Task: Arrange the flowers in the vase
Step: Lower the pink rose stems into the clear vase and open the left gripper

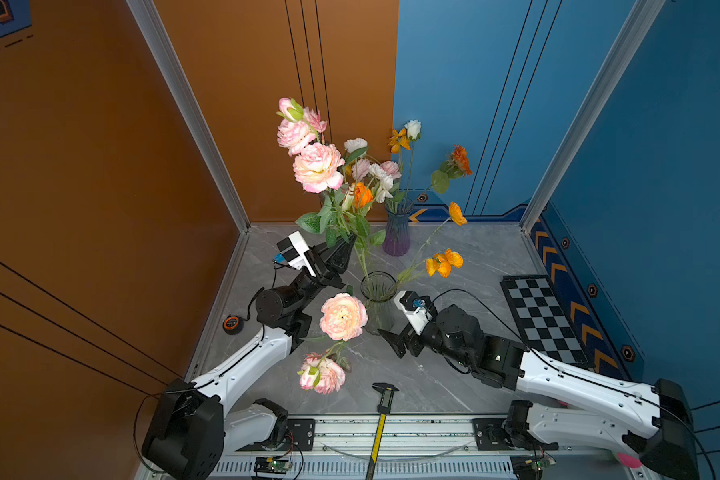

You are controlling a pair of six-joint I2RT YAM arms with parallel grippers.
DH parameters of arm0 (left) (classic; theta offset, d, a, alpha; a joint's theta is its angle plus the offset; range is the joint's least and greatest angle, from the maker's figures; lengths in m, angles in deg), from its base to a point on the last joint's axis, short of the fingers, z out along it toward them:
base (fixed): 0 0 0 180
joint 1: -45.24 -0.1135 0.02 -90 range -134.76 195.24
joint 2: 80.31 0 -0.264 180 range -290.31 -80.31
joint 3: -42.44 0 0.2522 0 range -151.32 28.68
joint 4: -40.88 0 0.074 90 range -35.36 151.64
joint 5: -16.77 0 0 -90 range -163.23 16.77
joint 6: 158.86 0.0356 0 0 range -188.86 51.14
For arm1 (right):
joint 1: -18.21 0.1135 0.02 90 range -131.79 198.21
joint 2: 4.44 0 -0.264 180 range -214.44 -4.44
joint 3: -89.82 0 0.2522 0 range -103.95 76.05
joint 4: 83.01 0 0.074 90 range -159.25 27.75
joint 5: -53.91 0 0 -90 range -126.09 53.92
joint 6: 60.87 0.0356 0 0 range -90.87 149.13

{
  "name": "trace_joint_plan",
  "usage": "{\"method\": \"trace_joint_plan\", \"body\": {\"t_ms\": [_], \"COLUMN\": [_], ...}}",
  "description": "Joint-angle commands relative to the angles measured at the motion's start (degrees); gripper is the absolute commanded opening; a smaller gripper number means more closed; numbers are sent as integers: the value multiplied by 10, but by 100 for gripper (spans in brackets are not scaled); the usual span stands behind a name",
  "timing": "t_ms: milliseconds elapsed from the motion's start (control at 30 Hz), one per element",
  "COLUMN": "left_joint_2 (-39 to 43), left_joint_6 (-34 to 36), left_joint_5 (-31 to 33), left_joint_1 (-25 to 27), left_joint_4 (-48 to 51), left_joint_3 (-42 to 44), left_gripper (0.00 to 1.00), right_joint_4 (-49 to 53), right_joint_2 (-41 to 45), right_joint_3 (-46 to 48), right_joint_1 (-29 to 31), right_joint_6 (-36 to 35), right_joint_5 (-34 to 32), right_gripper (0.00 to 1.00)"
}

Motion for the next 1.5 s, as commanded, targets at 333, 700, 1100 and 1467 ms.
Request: {"method": "trace_joint_plan", "body": {"t_ms": [333, 700, 1100, 1467], "left_joint_2": [-84, -96, -132, -111], "left_joint_6": [23, 109, 73, 22], "left_joint_5": [-224, -257, -300, -323], "left_joint_1": [6, 14, 15, -13], "left_joint_4": [-20, -20, -20, -20], "left_joint_3": [-14, 22, -4, 25], "left_gripper": [0, 23, 46, 91], "right_joint_4": [21, 28, 24, 15], "right_joint_2": [-7, -6, -9, 11], "right_joint_3": [-33, -38, -38, -18], "right_joint_1": [-8, -22, -32, -51], "right_joint_6": [-13, -27, -25, -19], "right_joint_5": [19, 11, 14, 18], "right_gripper": [100, 100, 100, 100]}}
